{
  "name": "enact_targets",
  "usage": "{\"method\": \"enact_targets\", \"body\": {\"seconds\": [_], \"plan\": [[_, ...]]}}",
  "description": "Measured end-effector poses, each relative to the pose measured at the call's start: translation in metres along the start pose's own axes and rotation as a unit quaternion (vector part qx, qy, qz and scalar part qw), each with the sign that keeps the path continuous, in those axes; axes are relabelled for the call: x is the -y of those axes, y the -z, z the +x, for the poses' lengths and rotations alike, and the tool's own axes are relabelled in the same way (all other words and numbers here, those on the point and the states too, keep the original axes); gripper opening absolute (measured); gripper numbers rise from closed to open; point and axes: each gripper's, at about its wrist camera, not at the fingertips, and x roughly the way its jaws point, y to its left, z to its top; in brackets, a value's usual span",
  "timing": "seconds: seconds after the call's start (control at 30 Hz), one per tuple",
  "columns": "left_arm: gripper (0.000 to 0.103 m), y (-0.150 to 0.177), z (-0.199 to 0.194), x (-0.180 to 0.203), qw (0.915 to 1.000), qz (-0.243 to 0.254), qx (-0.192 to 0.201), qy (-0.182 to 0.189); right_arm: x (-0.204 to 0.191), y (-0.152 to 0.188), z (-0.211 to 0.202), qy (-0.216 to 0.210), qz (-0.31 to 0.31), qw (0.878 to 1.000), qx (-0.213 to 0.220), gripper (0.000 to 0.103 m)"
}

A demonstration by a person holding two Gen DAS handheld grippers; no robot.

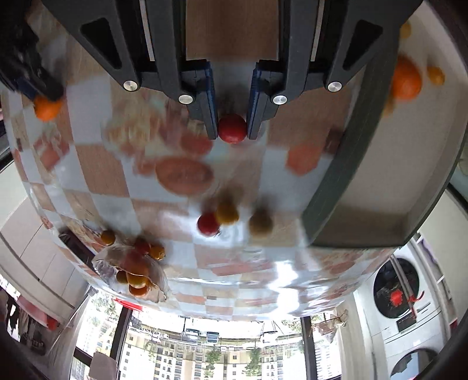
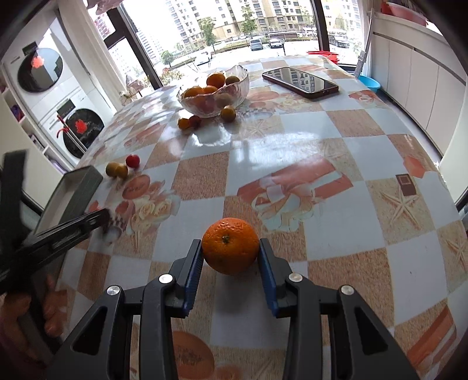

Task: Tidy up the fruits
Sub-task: 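Carry the held mandarin and red tomato over the white tray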

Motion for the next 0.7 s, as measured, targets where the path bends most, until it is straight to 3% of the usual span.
{"method": "enact_targets", "body": {"seconds": [0.27, 0.43, 0.7], "plan": [[0.021, 0.009, -0.056, -0.045, 0.9984, -0.017, 0.053, -0.001, -0.027, 0.007, -0.004, -0.007, -0.015, 1.000, -0.020, 0.041], [0.021, 0.014, -0.076, -0.090, 0.9952, -0.034, 0.084, -0.035, -0.074, 0.006, -0.004, -0.033, -0.054, 0.998, -0.028, 0.041], [0.021, 0.030, -0.068, -0.162, 0.9883, -0.092, 0.079, -0.092, -0.174, 0.001, 0.011, -0.100, -0.120, 0.986, -0.055, 0.041]]}}
